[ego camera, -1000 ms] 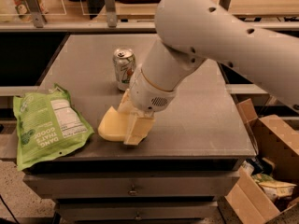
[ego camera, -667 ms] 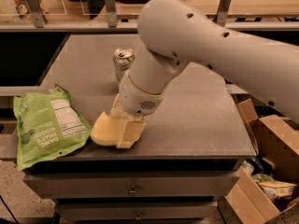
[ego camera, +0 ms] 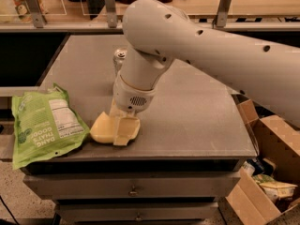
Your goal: Move sponge near green rice chip bag
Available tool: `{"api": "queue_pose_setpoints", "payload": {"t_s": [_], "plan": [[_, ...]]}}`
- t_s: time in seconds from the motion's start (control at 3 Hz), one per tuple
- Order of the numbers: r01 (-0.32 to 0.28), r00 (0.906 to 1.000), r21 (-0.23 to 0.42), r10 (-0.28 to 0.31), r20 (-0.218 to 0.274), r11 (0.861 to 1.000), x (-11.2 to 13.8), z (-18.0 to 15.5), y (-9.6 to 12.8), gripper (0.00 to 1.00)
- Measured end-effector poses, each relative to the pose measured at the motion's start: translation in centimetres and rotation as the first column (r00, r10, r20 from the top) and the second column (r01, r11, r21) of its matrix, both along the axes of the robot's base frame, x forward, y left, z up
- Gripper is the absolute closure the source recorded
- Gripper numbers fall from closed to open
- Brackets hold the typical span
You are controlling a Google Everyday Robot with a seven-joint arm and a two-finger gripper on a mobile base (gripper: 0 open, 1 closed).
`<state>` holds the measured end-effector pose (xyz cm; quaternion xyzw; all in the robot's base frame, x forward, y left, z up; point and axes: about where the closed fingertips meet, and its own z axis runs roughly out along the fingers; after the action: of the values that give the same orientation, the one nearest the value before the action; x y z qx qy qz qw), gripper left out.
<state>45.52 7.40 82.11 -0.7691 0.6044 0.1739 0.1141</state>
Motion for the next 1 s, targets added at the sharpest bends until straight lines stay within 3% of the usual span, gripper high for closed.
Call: {"api": "queue_pose_setpoints", "payload": {"t_s": [0.33, 0.67, 1.0], "plan": [[0.024, 0.9995, -0.022, -0.025, -0.019, 0.999, 0.5, 0.0, -0.3, 0.13], [0.042, 0.9985, -0.042, -0.043, -0.034, 0.998, 0.7, 0.1, -1.0, 0.0], [0.052, 0.9977, -0.044, -0.053, -0.042, 0.998, 1.0, 0.6, -1.9, 0.0]]}}
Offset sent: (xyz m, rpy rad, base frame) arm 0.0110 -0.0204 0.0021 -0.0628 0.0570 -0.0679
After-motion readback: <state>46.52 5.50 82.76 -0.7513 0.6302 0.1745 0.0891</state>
